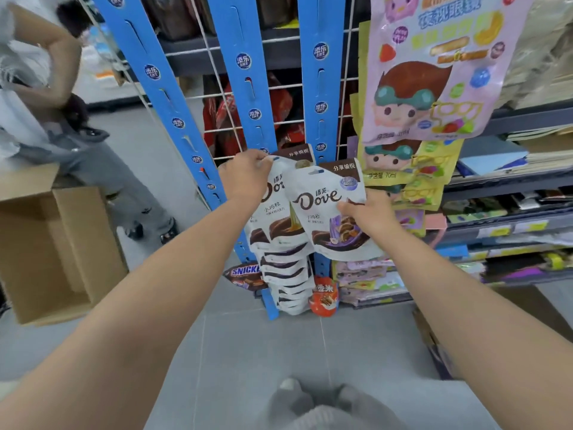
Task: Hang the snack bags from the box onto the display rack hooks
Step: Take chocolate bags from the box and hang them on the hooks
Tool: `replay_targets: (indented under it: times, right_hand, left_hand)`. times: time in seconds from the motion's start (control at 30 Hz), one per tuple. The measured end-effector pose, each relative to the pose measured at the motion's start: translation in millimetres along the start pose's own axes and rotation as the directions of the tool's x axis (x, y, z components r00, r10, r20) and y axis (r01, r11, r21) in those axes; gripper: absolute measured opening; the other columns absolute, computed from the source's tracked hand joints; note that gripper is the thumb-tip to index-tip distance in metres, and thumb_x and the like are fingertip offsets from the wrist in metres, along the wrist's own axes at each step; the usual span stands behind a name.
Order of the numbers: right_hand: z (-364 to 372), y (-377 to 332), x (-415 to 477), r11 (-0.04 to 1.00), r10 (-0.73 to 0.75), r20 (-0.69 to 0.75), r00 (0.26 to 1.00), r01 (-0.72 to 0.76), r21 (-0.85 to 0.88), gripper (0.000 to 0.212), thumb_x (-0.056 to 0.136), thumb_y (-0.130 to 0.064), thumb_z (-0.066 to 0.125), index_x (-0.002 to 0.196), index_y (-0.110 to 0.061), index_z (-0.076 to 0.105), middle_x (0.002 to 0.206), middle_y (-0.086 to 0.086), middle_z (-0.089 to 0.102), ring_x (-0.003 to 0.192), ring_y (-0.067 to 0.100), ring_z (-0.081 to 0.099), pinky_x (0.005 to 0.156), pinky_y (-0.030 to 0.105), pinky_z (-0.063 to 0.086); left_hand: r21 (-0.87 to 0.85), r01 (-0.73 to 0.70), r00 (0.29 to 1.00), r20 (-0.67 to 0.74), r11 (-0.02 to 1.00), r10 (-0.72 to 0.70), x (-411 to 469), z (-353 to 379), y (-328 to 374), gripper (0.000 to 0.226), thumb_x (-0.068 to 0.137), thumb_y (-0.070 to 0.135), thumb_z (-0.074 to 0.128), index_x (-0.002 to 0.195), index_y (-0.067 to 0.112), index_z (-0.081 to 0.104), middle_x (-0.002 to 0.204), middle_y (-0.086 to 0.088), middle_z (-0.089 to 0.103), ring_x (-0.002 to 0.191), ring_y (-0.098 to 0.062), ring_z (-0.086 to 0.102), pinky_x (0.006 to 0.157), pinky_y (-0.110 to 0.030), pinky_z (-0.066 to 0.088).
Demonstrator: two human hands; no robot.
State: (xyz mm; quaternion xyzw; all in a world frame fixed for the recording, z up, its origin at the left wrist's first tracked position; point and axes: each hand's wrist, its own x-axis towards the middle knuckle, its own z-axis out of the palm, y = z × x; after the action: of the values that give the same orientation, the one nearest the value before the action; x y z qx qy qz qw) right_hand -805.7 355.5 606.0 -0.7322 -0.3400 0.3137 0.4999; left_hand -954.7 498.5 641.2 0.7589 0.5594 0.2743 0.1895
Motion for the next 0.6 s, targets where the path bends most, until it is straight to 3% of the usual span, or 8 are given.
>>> replay_targets:
  times: [0.1, 0.2, 0.27, 0.4, 0.6]
  right_hand:
    - [-5.2, 2.3, 0.8, 1.000, 0.023, -0.018, 1.000, -0.023, -0.004, 0.021, 0.085, -0.006, 0.065, 0.105, -0.001, 0.068, 0.095, 0.005, 0.065, 0.088, 0.016, 0.059, 0.077, 0.026, 0.043]
    - [-10.6, 5.9, 1.9, 0.999, 0.045, -0.044, 0.998, -0.045, 0.008, 0.018, 0.083, -0.005, 0.067, 0.101, -0.003, 0.068, 0.094, 0.007, 0.066, 0.086, 0.017, 0.060, 0.080, 0.029, 0.048]
    - [-11.5, 8.5, 1.5, 0.999, 0.053, -0.054, 0.997, -0.052, 0.012, 0.020, 0.083, -0.004, 0.067, 0.103, -0.003, 0.067, 0.096, 0.007, 0.066, 0.087, 0.016, 0.060, 0.081, 0.029, 0.048]
    - [-9.2, 15.7, 0.9, 0.996, 0.085, -0.050, 0.995, -0.084, 0.019, 0.021, 0.083, -0.005, 0.067, 0.104, -0.004, 0.067, 0.096, 0.006, 0.065, 0.091, 0.020, 0.061, 0.088, 0.037, 0.050]
    - [-5.3, 18.8, -3.4, 0.996, 0.094, -0.034, 0.995, -0.093, 0.016, 0.023, 0.084, -0.003, 0.065, 0.106, -0.002, 0.067, 0.096, 0.004, 0.064, 0.089, 0.018, 0.060, 0.082, 0.029, 0.047]
  left_hand:
    - [-0.009, -0.022, 0.999, -0.040, 1.000, 0.021, -1.2, 9.6, -0.5, 0.019, 0.091, 0.029, 0.050, 0.089, 0.022, 0.068, 0.082, -0.005, 0.069, 0.083, -0.029, 0.063, 0.092, -0.042, 0.044]
    - [-0.178, 0.058, 0.975, -0.199, 0.982, -0.094, -5.8, 13.0, -1.6, 0.022, 0.091, 0.032, 0.055, 0.103, 0.015, 0.060, 0.088, -0.004, 0.069, 0.087, -0.028, 0.057, 0.096, -0.041, 0.040]
    - [-0.213, 0.094, 0.964, -0.226, 0.972, -0.143, -6.7, 14.0, -4.1, 0.026, 0.091, 0.035, 0.054, 0.107, 0.015, 0.058, 0.087, -0.005, 0.067, 0.091, -0.026, 0.051, 0.095, -0.037, 0.038]
    - [-0.111, 0.058, 0.984, -0.161, 0.992, -0.076, -1.4, 19.9, -15.6, 0.029, 0.092, 0.042, 0.048, 0.107, 0.023, 0.064, 0.088, -0.005, 0.070, 0.100, -0.029, 0.054, 0.089, -0.031, 0.034]
    - [-0.031, 0.035, 0.994, -0.101, 0.999, -0.038, -1.6, 26.3, -19.7, 0.030, 0.094, 0.039, 0.044, 0.110, 0.022, 0.063, 0.089, -0.008, 0.069, 0.100, -0.031, 0.053, 0.096, -0.038, 0.038]
